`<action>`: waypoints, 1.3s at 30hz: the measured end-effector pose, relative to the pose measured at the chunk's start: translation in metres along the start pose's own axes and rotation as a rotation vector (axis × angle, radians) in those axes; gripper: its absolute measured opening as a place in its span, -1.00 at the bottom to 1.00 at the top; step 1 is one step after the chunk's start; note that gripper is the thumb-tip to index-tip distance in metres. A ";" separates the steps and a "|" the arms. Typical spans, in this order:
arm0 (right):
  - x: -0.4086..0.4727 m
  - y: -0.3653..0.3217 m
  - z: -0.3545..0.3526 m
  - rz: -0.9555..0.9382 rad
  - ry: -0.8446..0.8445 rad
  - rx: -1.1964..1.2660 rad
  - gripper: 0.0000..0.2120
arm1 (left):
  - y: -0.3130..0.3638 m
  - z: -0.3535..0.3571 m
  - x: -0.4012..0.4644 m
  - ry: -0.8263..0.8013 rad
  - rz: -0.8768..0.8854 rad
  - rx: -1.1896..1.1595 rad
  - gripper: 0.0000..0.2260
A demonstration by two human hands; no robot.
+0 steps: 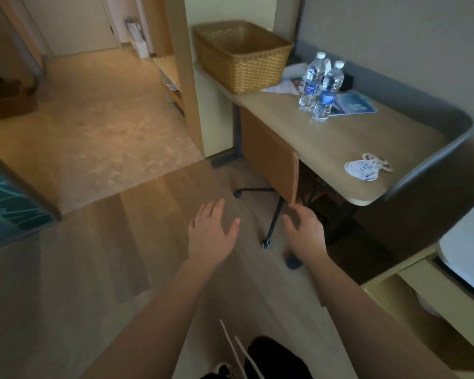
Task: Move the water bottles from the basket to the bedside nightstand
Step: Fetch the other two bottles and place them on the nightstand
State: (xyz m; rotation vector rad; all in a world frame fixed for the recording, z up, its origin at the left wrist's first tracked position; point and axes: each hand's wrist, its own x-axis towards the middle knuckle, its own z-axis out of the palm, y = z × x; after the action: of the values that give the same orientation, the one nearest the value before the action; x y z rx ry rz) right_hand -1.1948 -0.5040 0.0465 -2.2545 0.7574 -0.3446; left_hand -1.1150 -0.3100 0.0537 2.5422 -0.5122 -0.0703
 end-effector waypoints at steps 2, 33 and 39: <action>0.045 -0.007 0.001 0.000 0.029 0.001 -0.65 | 0.003 0.004 0.045 -0.009 0.025 -0.005 -0.44; 0.483 0.011 0.012 0.572 0.641 0.031 -0.68 | 0.173 0.148 0.624 -0.387 0.626 -0.197 -0.40; 0.507 -0.002 0.027 0.700 0.753 0.050 -0.52 | 0.180 0.157 0.668 -0.531 0.672 -0.322 -0.27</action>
State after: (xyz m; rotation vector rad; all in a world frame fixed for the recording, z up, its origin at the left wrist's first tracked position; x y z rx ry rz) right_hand -0.7805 -0.7981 0.0402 -1.6308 1.8162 -0.8541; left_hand -0.5823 -0.7782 0.0496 1.9077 -1.4036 -0.5365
